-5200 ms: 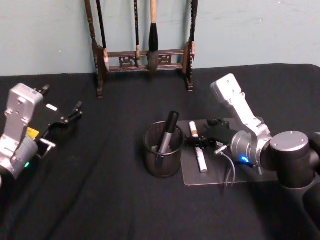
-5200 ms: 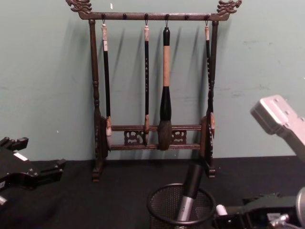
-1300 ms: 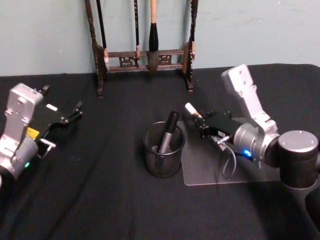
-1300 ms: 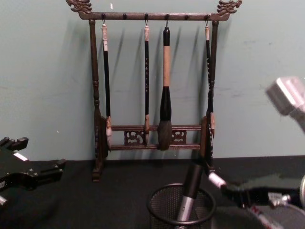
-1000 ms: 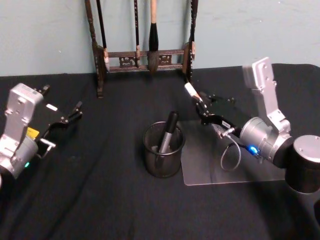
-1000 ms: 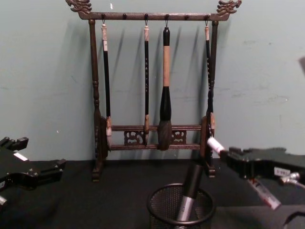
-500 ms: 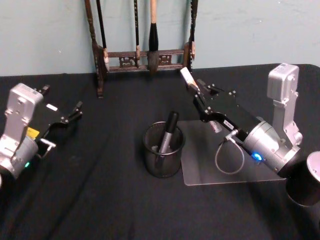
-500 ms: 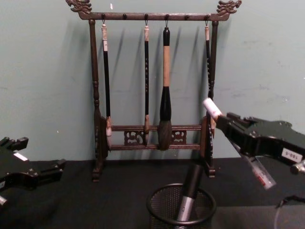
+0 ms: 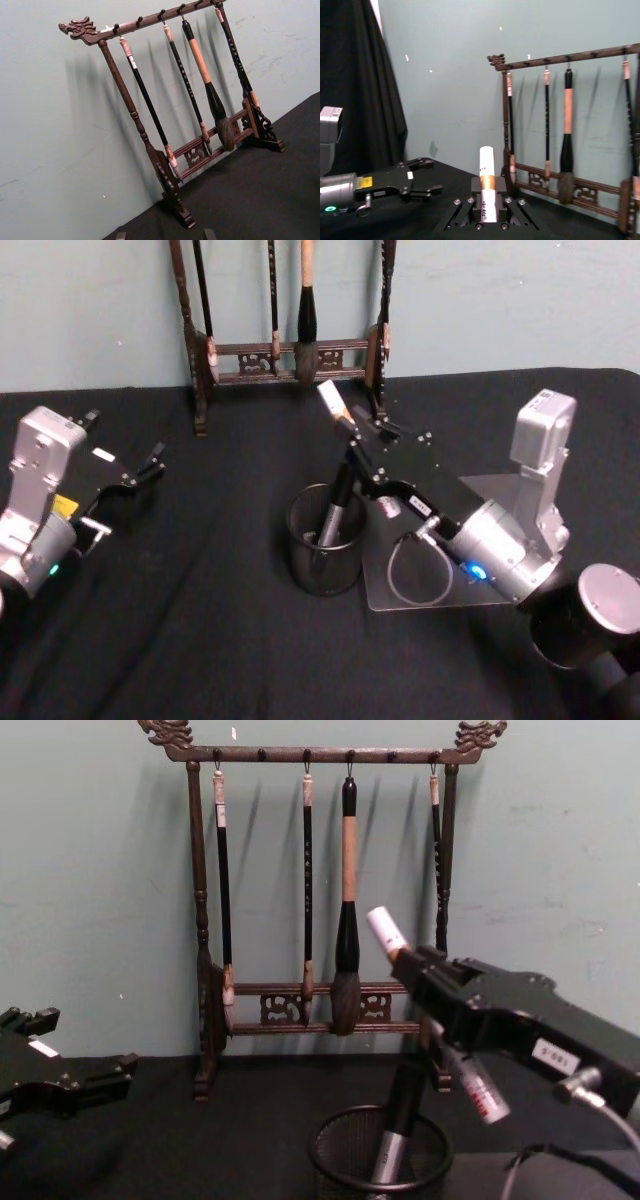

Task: Pick up the water-based marker from the table and place it into the pen holder.

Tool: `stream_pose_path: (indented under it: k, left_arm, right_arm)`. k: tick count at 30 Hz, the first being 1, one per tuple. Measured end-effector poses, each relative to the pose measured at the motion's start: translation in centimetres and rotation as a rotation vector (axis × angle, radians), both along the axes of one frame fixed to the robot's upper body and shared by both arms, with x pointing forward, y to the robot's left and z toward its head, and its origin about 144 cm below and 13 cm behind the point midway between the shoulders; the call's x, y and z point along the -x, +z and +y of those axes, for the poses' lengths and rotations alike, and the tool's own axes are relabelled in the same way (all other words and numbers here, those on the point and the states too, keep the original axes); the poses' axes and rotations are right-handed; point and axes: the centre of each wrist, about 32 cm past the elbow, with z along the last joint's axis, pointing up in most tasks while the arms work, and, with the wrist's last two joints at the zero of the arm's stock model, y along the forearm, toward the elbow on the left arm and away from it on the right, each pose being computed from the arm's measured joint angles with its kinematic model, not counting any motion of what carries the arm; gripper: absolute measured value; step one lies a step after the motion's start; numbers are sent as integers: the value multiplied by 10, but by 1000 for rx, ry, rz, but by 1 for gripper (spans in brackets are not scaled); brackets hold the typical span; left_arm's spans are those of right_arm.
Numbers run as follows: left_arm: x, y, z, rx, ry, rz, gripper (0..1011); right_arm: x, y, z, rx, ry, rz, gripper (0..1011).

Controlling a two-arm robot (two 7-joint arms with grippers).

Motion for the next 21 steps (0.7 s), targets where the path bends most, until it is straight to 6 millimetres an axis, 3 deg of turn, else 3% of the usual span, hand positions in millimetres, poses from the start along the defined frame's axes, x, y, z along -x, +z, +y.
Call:
stream_pose_path:
  k: [21]
  left_arm:
    - [0,0,0,0,0,0,1001]
  right_arm:
    - [-12,-24,22,30,30,-16,168]
